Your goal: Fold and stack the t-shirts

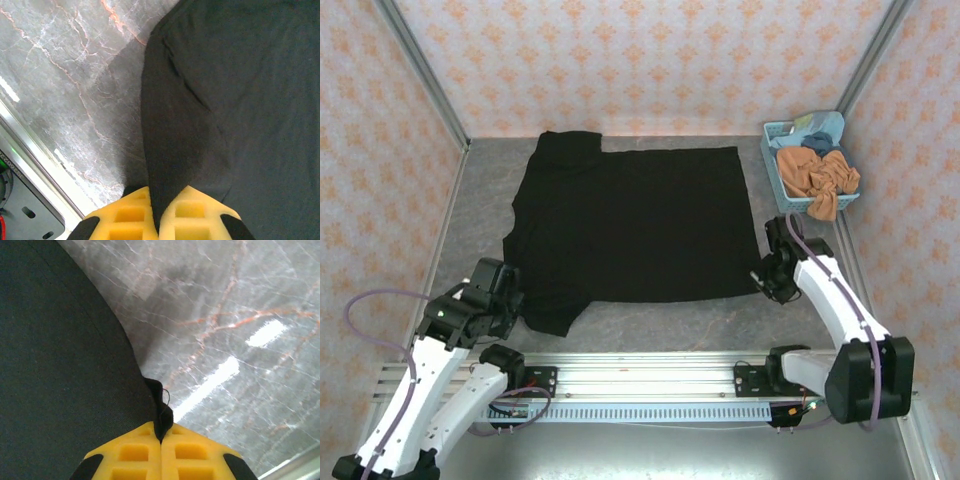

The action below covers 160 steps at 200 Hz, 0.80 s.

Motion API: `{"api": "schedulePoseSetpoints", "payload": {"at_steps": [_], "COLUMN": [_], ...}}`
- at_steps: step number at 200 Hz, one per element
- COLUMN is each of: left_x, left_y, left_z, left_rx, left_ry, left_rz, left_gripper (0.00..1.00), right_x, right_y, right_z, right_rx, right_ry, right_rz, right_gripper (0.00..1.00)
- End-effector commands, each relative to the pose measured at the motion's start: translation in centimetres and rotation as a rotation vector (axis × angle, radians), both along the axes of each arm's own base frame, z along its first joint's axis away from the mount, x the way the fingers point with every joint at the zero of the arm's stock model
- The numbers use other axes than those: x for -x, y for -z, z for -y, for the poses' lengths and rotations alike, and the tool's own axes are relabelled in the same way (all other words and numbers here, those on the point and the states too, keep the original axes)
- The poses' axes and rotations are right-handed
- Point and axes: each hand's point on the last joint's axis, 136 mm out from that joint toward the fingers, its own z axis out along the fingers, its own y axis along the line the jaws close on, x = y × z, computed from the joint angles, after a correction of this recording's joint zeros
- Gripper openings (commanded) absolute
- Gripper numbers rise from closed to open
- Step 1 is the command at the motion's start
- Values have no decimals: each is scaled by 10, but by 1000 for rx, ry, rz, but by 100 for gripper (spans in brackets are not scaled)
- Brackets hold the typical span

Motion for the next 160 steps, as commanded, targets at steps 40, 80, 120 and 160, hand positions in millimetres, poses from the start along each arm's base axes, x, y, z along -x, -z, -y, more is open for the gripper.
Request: {"api": "schedulePoseSetpoints", "payload": {"at_steps": [40,80,120,160], "left_x": [-2,-39,-73,-110], "left_y": [-32,-44,-47,-54], "left_z": [6,33,42,39], "left_rx": [0,67,26,-73], "left_ry": [125,221,264,258], "left_rz": [145,299,298,254], "left_gripper": [0,0,0,0], "right_x": [49,51,28,11], "right_y": [-14,-2,-6,-3], "right_z": [4,-4,0,-2], "right_rx": [5,-47,-21,-35], "right_ry": [27,46,82,148], "right_rz": [-46,-46,-19,-25], "right_gripper": [0,0,0,0]}}
